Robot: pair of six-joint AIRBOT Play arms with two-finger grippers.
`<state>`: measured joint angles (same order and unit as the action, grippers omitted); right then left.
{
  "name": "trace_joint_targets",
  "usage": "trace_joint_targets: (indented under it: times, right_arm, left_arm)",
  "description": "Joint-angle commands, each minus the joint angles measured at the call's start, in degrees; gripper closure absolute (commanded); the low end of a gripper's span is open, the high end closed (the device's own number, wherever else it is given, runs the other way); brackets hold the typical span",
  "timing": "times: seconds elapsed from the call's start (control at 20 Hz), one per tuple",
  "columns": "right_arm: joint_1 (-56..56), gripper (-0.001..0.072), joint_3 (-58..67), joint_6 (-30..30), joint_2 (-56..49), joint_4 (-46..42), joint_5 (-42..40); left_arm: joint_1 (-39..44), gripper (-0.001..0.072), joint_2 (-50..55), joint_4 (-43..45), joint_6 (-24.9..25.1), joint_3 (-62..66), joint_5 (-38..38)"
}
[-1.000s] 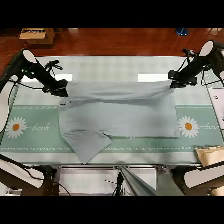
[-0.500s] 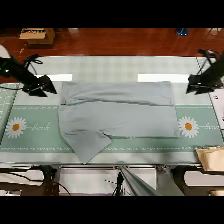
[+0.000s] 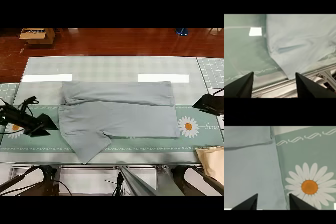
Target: Fold the shirts.
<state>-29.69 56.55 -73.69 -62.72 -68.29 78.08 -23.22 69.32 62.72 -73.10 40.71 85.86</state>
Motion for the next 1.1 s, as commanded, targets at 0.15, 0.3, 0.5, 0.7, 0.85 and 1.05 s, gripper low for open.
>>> trace_joint_targets:
  times: [0.15, 0.3, 0.5, 0.7, 0.85, 1.05]
  right_arm:
    - [-1.2, 0.0237, -3.91, 0.94, 2.64, 2.8, -4.2]
    - [-1.2, 0.0237, -3.91, 0.9, 2.64, 2.82, -4.57]
    - [-1.2, 0.0237, -3.91, 0.68, 2.67, 2.82, -3.43]
    - [-1.2, 0.0237, -3.91, 0.35, 2.67, 2.82, -3.08]
    - [-1.2, 0.0237, -3.89, -0.66, 2.67, 2.8, -3.04]
    - [-1.38, 0.0238, -4.76, -0.9, 2.67, -3.65, -0.57]
  left_arm:
    - [1.4, 0.011, -1.18, -1.27, 2.45, -10.8, -8.33]
    - [4.35, 0.0111, -0.96, -3.43, 2.43, -13.7, -12.28]
    - [6.51, 0.0122, -0.98, -12.09, 3.04, -14.49, -17.62]
    - [8.92, 0.0205, -0.98, -13.31, 1.86, -14.56, -19.98]
    - [9.79, 0.0463, -0.98, -13.66, 2.82, -14.8, -19.17]
    - [9.68, 0.0677, -0.98, -13.66, 5.01, -14.8, -17.25]
